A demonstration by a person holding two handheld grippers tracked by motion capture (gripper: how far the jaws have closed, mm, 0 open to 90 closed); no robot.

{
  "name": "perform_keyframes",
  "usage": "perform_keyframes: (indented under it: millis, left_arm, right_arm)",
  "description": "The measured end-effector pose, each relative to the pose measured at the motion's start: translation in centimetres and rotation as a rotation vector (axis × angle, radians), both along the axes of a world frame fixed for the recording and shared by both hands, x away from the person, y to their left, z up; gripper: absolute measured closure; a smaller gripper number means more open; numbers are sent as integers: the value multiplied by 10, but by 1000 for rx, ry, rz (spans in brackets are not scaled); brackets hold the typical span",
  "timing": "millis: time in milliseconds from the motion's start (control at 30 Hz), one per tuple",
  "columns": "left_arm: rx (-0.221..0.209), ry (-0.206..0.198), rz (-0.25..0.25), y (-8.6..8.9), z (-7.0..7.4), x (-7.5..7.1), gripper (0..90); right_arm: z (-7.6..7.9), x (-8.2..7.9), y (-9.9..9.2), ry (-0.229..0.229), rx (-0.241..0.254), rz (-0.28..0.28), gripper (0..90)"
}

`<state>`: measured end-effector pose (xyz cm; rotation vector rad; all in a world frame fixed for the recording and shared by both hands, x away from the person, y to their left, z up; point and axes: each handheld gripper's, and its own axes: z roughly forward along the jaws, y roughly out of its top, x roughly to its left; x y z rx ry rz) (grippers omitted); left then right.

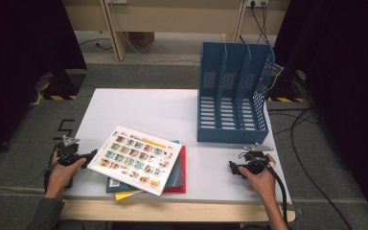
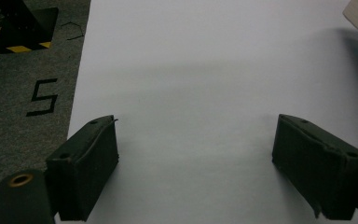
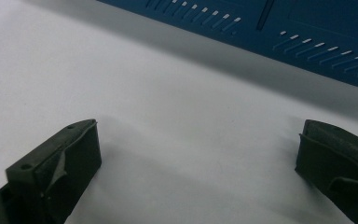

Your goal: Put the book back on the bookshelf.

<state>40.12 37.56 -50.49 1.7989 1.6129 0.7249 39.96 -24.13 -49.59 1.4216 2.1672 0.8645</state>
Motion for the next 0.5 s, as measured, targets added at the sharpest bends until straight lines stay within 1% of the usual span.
perform_keyframes:
  millis: [200,300,333,367,400,433,467,500]
  left_arm:
    - [-3,1,-1,0,0,0,132]
    - [-7,2,-1,1,0,0,133]
    - [-10,2,-2,1,0,0,134]
    - [-11,7,-4,1,1,0,135]
    - [-16,5,-4,2,1,0,138]
    - [-18,3,-4,2,1,0,142]
    - [-20,0,-6,2,2,0,147]
    - [-23,-1,-8,3,2,0,148]
  right_arm:
    - [0,0,0,2,-2,-6,6]
    - [1,0,0,0,5,-13,34]
    - [2,-1,0,-10,2,-21,86]
    - [3,-1,-1,-17,5,-18,200]
    - [6,-3,-2,-30,28,-3,290]
    - [8,-4,-2,-38,40,-2,254]
    - [9,-5,-2,-50,44,-17,182]
    - [10,-6,-2,-57,47,-18,187]
